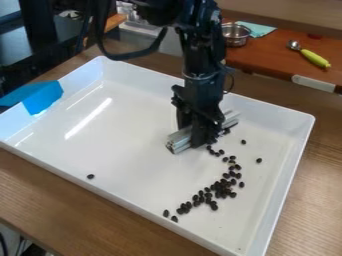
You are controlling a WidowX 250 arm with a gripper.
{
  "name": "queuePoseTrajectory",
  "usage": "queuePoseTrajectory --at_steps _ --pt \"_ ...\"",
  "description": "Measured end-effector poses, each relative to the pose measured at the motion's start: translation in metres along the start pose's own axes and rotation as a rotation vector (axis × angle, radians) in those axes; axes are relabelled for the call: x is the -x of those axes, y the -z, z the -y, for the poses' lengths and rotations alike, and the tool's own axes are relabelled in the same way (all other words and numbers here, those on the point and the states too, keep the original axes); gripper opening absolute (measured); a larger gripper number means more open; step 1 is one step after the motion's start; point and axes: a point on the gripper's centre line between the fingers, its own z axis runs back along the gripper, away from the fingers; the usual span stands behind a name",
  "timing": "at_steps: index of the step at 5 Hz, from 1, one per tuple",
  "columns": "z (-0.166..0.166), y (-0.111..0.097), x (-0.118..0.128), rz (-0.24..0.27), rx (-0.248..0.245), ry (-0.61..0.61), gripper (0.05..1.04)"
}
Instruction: Sweep into pile
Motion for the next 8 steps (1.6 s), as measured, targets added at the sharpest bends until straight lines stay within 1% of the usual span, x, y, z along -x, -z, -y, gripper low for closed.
queuePoseTrajectory --at_steps 1,2,3,5,6,7,8 --pt "0.008 0.001 -0.001 0.011 -0.003 0.030 0.383" --pt "0.043 0.001 -0.003 0.008 0.020 0.108 0.383" --pt "0.059 0.001 0.002 0.004 0.038 0.139 0.383" --pt "0.075 -0.003 0.015 -0.013 0.085 0.163 0.383" --pt "0.070 -0.020 0.019 0.007 0.119 0.152 0.383" --pt "0.034 -0.052 0.028 0.078 0.128 0.092 0.383" --pt "-0.009 -0.069 0.050 0.095 0.135 0.049 0.383"
